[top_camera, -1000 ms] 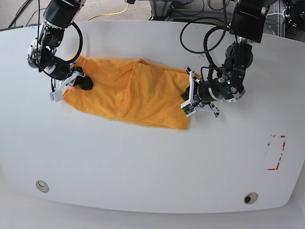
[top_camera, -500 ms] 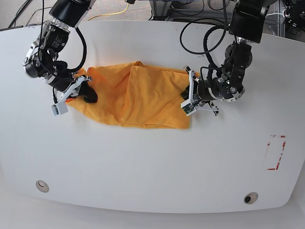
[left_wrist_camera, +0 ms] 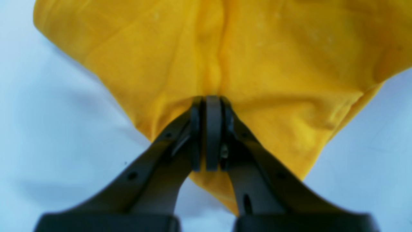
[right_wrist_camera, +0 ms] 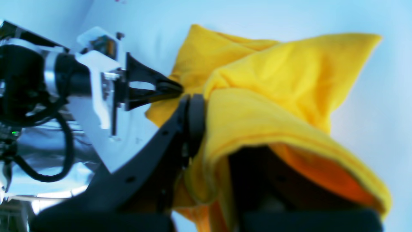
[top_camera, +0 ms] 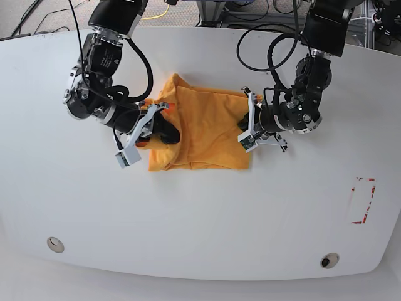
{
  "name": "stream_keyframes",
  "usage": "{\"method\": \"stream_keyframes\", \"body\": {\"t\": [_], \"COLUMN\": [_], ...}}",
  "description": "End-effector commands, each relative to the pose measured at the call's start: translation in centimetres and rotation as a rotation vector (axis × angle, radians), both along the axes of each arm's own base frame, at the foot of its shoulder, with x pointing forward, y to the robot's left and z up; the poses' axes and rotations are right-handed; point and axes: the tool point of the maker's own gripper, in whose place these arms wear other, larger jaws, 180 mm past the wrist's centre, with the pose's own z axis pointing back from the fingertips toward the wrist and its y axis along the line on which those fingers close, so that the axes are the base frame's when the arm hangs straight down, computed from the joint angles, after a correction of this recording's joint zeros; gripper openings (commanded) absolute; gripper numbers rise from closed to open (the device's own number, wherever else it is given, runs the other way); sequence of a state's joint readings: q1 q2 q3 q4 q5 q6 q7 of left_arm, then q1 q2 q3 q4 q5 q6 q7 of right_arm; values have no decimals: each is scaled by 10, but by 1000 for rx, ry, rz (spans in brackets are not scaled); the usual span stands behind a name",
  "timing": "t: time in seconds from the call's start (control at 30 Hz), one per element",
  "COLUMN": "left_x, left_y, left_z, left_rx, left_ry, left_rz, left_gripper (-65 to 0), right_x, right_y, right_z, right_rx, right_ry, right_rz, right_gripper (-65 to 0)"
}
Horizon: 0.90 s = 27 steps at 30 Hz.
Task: Layout the t-shirt on the table in an organized manner, then fold the t-shirt properly
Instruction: 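Grasp the shirt's end with the right gripper and fold it toward the left gripper, then press the folded shirt together with both grippers at its center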
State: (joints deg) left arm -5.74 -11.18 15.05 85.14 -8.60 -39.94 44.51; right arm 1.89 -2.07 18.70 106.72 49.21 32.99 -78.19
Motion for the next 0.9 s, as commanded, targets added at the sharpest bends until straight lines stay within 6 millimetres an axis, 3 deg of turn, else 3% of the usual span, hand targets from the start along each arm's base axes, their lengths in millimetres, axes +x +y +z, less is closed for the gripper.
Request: {"method": "stream_keyframes", "body": {"t": [0.0, 0.27, 0.63, 0.87], "left_x": [8, 9, 10, 10], "left_y": [1, 1, -10, -19], "left_z": [8, 9, 12, 15], "left_rx": [-1, -3, -31, -51], "left_ry": [-27, -28, -31, -34], "left_rz": [0, 2, 2, -1], "left_gripper": [-650, -650, -650, -650], "right_x": [13, 13, 10, 15], "right_y": [10, 52, 91, 104], "right_z": [22, 20, 4, -2], "right_rx": [31, -12, 57, 92], "right_ry": [-82, -86, -49, -33], "right_rz": [0, 88, 161, 176], "right_gripper": [-650, -650, -650, -650]}}
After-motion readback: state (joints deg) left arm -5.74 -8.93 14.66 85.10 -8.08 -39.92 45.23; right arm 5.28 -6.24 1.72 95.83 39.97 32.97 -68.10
